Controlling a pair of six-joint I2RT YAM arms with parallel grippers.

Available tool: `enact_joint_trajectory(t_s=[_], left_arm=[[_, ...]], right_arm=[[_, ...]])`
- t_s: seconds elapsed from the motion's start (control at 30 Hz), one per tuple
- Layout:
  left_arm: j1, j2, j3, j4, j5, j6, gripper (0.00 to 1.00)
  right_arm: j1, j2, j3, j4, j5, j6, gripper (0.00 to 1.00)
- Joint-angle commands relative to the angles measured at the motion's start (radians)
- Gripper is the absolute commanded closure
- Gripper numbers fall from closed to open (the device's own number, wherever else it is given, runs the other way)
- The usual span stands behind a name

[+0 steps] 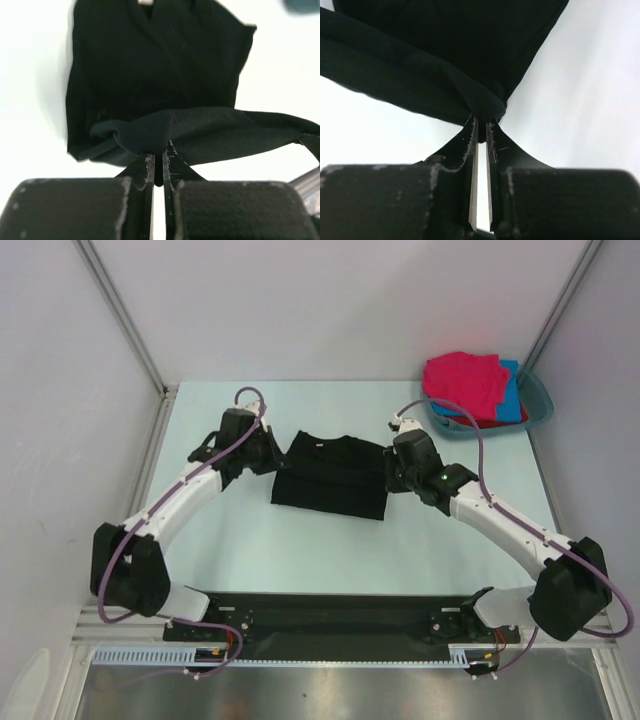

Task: Fold and stack the t-shirts
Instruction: Fold the tshirt

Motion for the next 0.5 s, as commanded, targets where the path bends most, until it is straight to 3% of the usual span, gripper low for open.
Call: enact_joint_trajectory(t_s=[0.0, 0.47], left_arm=[[0.028, 0.1, 0.123, 0.048, -0.025, 0.057, 0.94], [0.079, 0.572, 0.539, 0.049, 0.134, 0.047, 0.92]], right_arm=[[-0.038, 0.061, 0.065, 0.077, -0.022, -0.054, 1.0], [-0.145, 0.337, 0.245, 0.152, -0.071, -0.108, 1.0]])
